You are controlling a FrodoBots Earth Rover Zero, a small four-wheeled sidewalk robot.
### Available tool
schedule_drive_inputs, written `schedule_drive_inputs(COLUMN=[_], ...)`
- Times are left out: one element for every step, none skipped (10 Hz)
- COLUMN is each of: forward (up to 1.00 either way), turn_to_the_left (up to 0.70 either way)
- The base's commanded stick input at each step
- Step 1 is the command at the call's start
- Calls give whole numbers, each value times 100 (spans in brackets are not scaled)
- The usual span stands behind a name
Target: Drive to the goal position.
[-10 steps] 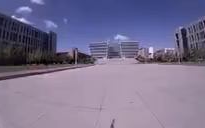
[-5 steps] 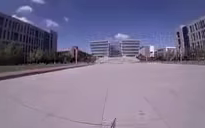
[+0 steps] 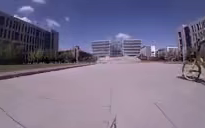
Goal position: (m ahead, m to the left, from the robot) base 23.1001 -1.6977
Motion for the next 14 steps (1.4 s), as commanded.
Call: schedule_drive_inputs(forward=[70,70,70,70,70,70,70,70,70,70,70,70,70,70], turn_to_the_left=[0,0,0,0,0,0,0,0,-3,-17,-18,-19,-2,-11])
